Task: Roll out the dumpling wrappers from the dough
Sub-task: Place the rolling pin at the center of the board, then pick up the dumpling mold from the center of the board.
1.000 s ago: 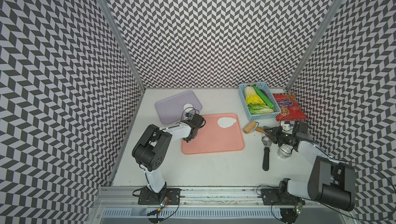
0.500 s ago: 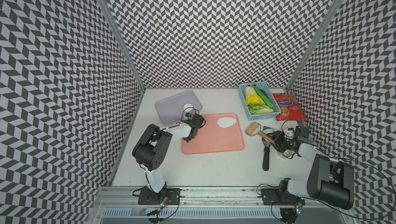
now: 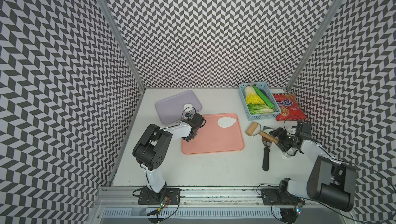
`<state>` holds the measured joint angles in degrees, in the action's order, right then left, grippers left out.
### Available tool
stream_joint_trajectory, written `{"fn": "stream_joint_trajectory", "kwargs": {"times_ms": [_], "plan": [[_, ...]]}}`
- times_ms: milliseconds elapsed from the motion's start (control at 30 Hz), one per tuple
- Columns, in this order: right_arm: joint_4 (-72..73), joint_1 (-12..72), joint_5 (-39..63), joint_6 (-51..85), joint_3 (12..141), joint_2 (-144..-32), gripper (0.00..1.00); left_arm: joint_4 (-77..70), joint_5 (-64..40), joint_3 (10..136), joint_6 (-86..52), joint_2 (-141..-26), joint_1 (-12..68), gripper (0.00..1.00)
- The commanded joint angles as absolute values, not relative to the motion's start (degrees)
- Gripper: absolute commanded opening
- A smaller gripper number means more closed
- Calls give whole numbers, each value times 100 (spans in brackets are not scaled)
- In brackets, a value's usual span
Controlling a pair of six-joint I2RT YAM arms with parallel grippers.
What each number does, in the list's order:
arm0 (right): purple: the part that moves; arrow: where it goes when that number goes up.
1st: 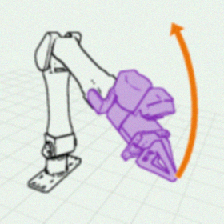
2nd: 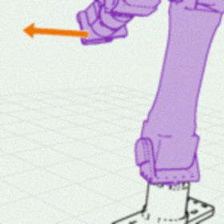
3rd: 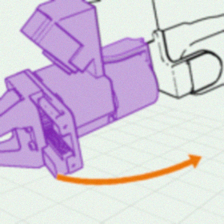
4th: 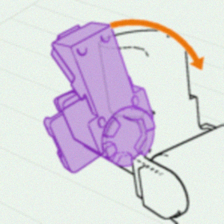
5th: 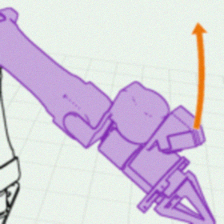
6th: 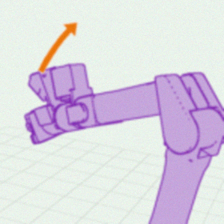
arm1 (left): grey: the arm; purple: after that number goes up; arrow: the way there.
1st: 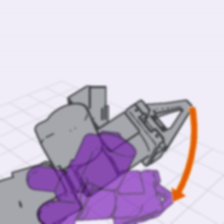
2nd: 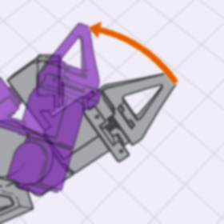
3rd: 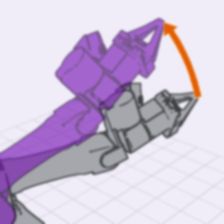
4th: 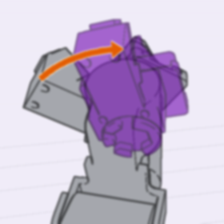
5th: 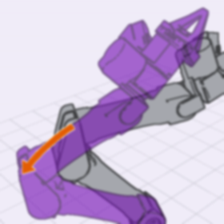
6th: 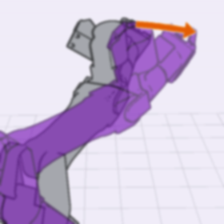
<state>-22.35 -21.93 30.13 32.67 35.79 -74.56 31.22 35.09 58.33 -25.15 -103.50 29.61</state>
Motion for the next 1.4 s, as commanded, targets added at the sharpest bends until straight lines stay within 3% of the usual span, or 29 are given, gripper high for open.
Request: {"fn": "stream_joint_trajectory", "kwargs": {"times_ms": [0,200,500,600,700,800,1367], "plan": [[-2653,-2210,2553,2968,4021,-7126,77,3533,3261,5757,-2496,-10559,2833,10],[-3380,-2213,1642,2790,4539,-6835,74,3517,3169,5780,-2522,-10473,2834,10],[-3395,-2215,506,3054,4266,-6515,75,3456,3088,5740,-2531,-10310,2822,11],[-3297,-2224,492,3158,4068,-6529,72,3458,3050,5748,-2557,-10312,2822,15],[-3270,-2232,284,3357,3910,-6515,60,3489,3117,5726,-2635,-10301,2838,15],[-3161,-2308,236,3536,3680,-6435,57,3519,3153,5720,-2669,-10317,2836,16],[-3264,-3084,-18,3846,3436,-6266,55,3473,3121,5800,-2690,-10378,2875,16]]}}
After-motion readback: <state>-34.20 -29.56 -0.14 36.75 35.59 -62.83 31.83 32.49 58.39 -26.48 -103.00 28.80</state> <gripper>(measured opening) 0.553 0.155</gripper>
